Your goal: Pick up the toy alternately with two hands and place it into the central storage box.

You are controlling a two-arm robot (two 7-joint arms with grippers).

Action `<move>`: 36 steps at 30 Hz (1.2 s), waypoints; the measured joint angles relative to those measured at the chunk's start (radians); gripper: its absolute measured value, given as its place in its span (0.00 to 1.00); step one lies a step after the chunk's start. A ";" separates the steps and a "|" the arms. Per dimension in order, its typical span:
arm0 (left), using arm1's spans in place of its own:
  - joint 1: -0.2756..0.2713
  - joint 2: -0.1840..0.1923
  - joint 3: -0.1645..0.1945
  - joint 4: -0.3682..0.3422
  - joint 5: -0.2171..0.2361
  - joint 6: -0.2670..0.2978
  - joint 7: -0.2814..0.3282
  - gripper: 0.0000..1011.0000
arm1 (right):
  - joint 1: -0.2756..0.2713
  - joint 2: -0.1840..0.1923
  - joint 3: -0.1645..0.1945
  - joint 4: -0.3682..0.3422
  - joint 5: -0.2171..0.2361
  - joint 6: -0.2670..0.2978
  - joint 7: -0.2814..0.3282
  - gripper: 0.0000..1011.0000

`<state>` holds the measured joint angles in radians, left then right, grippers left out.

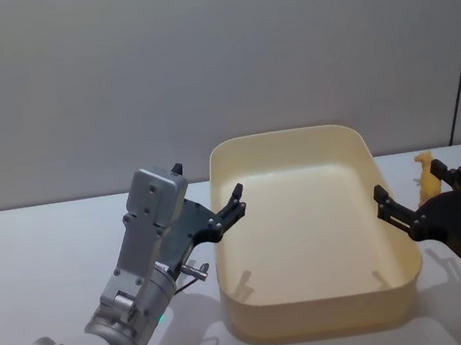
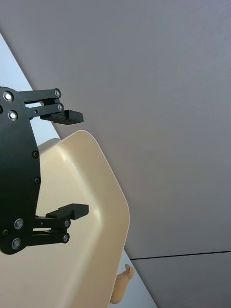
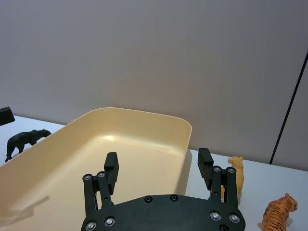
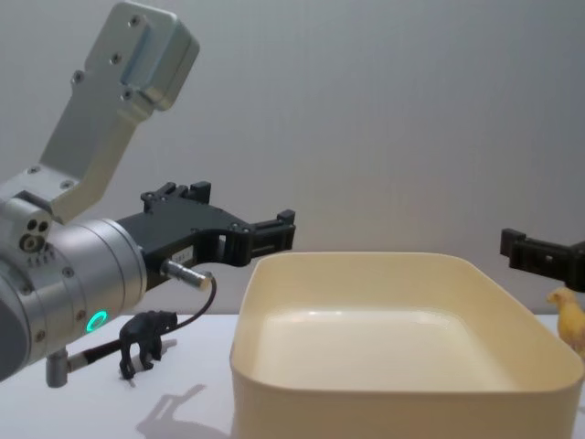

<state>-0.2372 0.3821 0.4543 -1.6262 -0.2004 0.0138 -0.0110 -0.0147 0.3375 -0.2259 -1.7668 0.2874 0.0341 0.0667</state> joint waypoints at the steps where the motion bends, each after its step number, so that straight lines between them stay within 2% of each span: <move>1: 0.000 0.000 0.000 0.000 0.000 0.000 0.000 0.99 | 0.000 0.000 0.000 0.000 0.000 0.000 0.000 0.99; 36: 0.000 0.000 0.000 0.000 0.000 0.000 0.000 0.99 | 0.000 0.000 0.000 0.000 0.000 0.000 0.000 0.99</move>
<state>-0.2372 0.3821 0.4542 -1.6262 -0.2004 0.0139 -0.0109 -0.0147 0.3375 -0.2258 -1.7668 0.2874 0.0340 0.0668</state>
